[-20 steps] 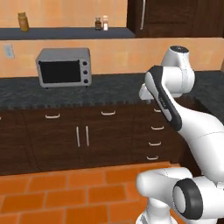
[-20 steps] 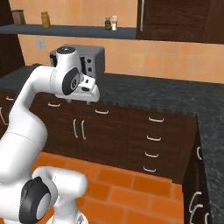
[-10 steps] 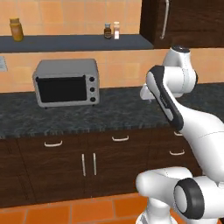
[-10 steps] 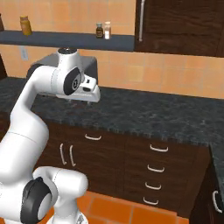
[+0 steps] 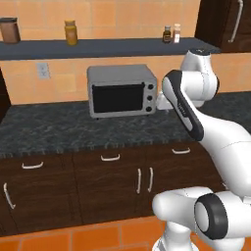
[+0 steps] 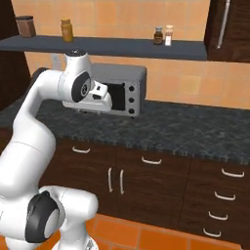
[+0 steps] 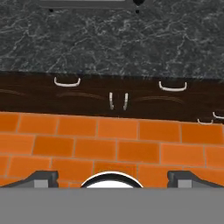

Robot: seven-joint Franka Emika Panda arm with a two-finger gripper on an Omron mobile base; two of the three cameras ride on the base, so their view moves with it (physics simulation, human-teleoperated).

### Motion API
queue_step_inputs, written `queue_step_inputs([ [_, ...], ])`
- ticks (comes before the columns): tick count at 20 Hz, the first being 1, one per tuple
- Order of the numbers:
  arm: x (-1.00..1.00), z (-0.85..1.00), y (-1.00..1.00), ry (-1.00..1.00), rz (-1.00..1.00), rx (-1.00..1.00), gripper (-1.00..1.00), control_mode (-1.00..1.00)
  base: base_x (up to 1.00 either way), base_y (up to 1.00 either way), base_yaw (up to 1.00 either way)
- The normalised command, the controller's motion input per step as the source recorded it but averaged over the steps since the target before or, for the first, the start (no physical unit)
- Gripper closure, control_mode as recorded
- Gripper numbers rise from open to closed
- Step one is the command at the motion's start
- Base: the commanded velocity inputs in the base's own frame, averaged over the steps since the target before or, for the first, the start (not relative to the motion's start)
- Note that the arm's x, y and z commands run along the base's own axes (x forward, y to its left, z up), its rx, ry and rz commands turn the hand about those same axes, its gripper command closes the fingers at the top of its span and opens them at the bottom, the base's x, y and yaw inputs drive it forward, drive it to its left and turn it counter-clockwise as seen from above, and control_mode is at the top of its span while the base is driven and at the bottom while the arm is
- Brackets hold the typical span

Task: Navigate to the microwave.

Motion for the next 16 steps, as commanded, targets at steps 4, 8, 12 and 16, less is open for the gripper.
queue_step_inputs([
  [4, 0.00, 0.00, 0.00, 0.00, 0.00, 0.00, -1.00, 1.00, -0.33, 1.00, -0.08],
  [8, 0.00, 0.00, 0.00, 0.00, 0.00, 0.00, -1.00, 1.00, 0.02, 1.00, -0.04],
  [12, 0.00, 0.00, 0.00, 0.00, 0.00, 0.00, -1.00, 1.00, 0.01, 1.00, -0.04],
  [16, 0.00, 0.00, 0.00, 0.00, 0.00, 0.00, -1.00, 1.00, 0.00, 1.00, -0.02],
])
